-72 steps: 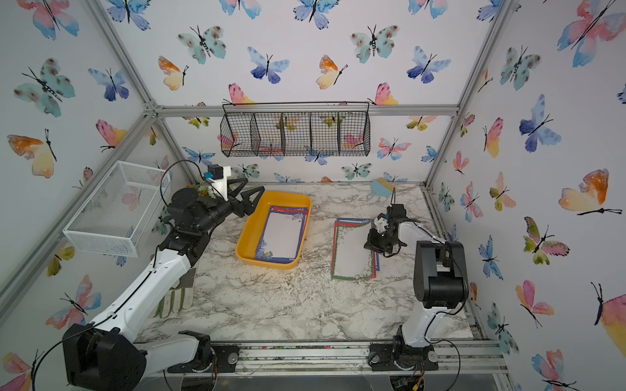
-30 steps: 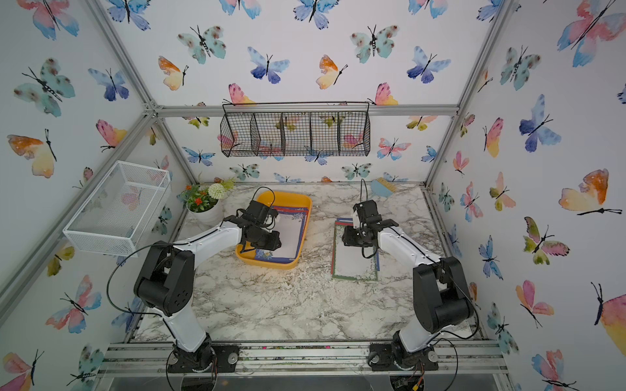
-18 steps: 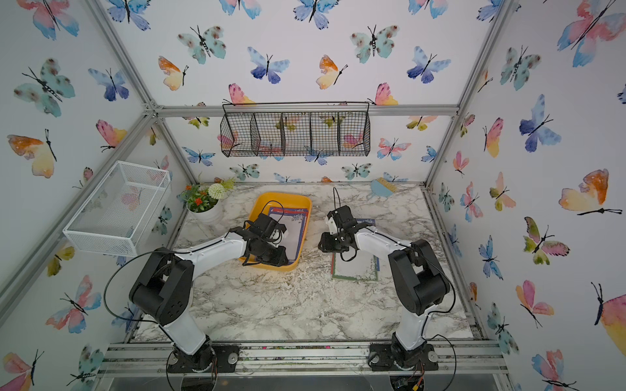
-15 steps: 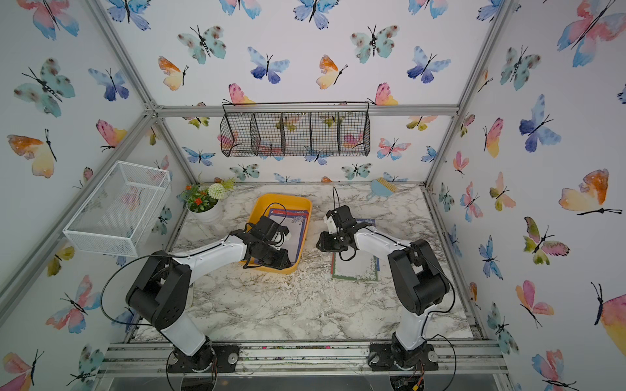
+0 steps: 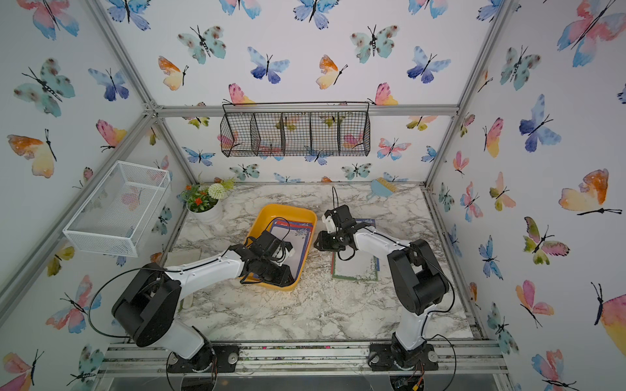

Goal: Take out the stationery paper from the storage box
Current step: Move the storage box to the center of the board.

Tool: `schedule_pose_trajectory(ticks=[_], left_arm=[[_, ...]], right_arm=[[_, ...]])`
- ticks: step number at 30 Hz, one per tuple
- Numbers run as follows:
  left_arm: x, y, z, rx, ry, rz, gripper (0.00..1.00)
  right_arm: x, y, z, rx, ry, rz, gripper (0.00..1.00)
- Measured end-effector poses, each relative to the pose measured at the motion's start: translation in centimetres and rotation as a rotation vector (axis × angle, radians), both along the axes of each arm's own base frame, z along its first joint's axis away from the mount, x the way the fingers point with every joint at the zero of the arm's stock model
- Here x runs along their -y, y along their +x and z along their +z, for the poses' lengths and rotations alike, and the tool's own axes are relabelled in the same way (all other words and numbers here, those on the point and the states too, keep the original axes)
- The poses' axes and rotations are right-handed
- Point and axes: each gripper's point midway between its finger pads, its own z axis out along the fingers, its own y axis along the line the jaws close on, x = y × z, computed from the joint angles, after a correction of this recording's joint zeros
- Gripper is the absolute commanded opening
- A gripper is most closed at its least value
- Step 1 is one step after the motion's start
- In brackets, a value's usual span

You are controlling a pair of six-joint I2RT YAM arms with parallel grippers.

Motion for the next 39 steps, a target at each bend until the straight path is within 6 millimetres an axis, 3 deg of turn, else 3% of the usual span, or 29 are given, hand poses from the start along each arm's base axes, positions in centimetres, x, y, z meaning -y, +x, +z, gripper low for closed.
schedule_pose_trajectory(ticks=[8, 15, 17, 20, 23, 26, 31, 35, 39], left_arm=[[2.0, -1.2, 0.8, -0.026, -0.084, -0.036, 0.25], [1.7, -0.2, 1.5, 0.014, -0.082, -0.016, 0.40], [0.8, 0.8, 2.2, 0.043, -0.079, 0.019, 0.43], [-1.9, 4.0, 4.0, 0.116, -0.087, 0.129, 0.46], [-5.4, 7.5, 5.7, 0.189, -0.090, 0.255, 0.49], [-8.5, 10.2, 6.2, 0.227, -0.078, 0.354, 0.51], [-11.7, 12.6, 4.9, 0.218, -0.038, 0.452, 0.53], [-12.3, 13.4, 3.3, 0.201, 0.002, 0.460, 0.54], [-12.6, 13.5, 2.1, 0.189, 0.036, 0.463, 0.55]], right_arm=[[-0.9, 0.2, -1.9, -0.051, 0.003, 0.013, 0.41], [-1.5, 1.5, -1.2, -0.034, 0.003, 0.011, 0.41], [-1.5, 1.8, -0.9, -0.022, -0.004, 0.005, 0.41], [-1.2, 2.2, -0.7, -0.009, -0.027, -0.006, 0.41], [-0.7, 2.3, -0.8, -0.009, -0.055, -0.020, 0.40], [-0.3, 2.3, -0.6, -0.004, -0.071, -0.033, 0.39], [-0.1, 1.3, 1.4, 0.029, -0.057, -0.043, 0.39], [-0.6, 0.5, 2.7, 0.049, -0.038, -0.035, 0.39], [-1.4, -0.3, 2.5, 0.041, -0.037, -0.016, 0.39]])
